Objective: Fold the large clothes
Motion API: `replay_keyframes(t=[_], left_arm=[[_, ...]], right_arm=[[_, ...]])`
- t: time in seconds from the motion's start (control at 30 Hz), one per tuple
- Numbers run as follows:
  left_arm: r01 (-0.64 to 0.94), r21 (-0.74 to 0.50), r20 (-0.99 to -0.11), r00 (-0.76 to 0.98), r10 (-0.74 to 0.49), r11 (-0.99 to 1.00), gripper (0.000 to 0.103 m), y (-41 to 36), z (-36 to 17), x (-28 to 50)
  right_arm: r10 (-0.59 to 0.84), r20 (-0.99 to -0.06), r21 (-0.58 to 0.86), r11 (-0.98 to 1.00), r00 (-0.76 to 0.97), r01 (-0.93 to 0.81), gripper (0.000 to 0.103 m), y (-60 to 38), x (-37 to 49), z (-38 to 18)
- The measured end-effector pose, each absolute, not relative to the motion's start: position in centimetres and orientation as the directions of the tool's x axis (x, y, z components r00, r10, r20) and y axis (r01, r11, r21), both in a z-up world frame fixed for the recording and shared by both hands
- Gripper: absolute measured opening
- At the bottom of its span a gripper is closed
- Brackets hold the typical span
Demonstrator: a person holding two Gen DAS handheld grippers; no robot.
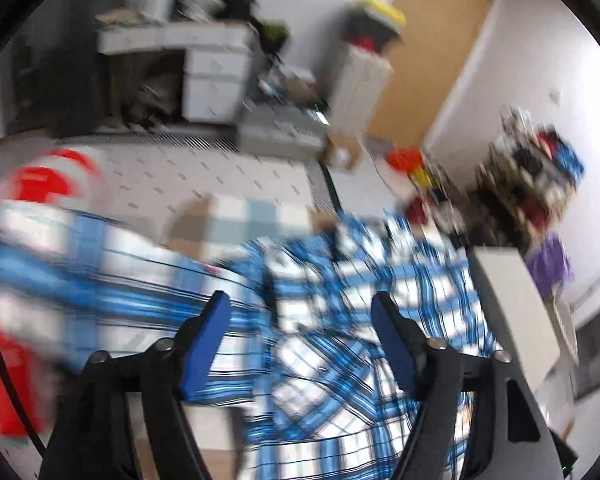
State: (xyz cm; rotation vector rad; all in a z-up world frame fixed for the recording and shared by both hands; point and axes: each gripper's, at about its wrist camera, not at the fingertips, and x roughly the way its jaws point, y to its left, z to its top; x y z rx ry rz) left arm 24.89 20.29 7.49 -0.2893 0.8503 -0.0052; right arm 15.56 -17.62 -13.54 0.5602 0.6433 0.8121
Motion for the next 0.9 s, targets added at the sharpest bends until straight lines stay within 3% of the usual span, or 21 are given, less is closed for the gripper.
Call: replay_keyframes(t=[0.13, 0.23, 0.4, 0.5, 0.6, 0.9], left_arm=[[-0.234, -0.255, -0.661, 0.750, 0.007, 0.938, 0.091, 26.3, 11.3, 21.2], [-0.387, -0.344, -0.646, 0.758, 0.083, 0.856, 0.098, 32.3, 11.6, 19.0], [-0.501, -0.662, -0.643, 0.762, -0.079, 0.558, 0.098, 41.4, 6.9, 16.9], [-0.498, -0.738, -0.610, 0.782, -0.133, 0.456, 0.098, 44.0, 4.6, 17.3], [-0.485, -0.802, -0.581, 0.768, -0.267, 0.349, 0.098, 46.1, 1.1, 19.5], [-0.454, -0.868, -0.489, 0.852, -0.190, 0.200, 0.098, 49.0, -0.2, 21.0]], right_arm=[[0.816, -0.293, 0.660, 0.550, 0.499, -0.512, 0.103, -16.2, 15.5, -13.2], [0.830, -0.289, 0.666, 0.532, 0.476, -0.523, 0.103, -15.1, 15.6, -13.4], [0.848, -0.293, 0.668, 0.512, 0.442, -0.540, 0.103, -13.3, 15.6, -13.6], [0.854, -0.297, 0.659, 0.508, 0.428, -0.555, 0.103, -12.6, 15.5, -13.2], [0.853, -0.301, 0.645, 0.511, 0.425, -0.569, 0.103, -12.2, 15.1, -12.8], [0.850, -0.311, 0.660, 0.515, 0.425, -0.547, 0.103, -11.8, 14.6, -13.3]])
